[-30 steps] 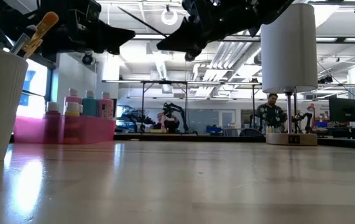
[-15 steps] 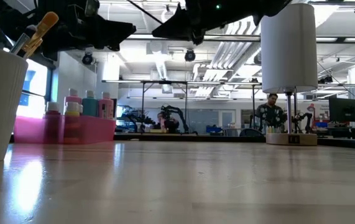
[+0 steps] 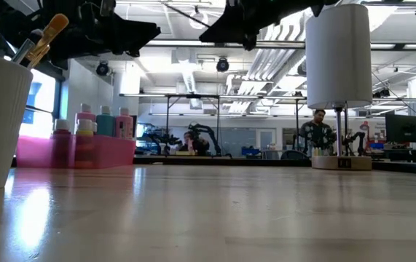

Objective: Pick & Place Paint Supplies
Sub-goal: Put the gold paintbrush into the light brown cup

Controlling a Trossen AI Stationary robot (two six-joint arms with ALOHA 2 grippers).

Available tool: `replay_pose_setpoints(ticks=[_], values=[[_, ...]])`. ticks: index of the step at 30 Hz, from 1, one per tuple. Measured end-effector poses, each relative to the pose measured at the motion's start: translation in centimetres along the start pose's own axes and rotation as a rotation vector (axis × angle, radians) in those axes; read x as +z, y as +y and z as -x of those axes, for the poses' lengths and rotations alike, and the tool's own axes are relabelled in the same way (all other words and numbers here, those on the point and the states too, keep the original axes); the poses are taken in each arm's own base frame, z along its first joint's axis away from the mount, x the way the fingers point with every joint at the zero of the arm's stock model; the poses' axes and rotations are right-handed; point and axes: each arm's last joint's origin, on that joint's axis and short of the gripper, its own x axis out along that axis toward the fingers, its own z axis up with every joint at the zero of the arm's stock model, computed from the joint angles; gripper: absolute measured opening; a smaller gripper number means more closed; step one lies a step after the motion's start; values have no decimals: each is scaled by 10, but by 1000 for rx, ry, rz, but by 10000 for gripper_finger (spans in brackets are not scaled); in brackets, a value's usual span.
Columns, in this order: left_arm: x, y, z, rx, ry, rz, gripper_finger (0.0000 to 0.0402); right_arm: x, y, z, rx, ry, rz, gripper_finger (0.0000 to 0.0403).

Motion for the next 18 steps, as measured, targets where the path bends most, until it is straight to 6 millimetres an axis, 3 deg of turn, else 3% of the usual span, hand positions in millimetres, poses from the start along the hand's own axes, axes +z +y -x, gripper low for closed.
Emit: replay_pose_setpoints(ticks=[18], values=[[-5,-1,0,-5,41,29,118,2,3,1,54,-11,8,2]])
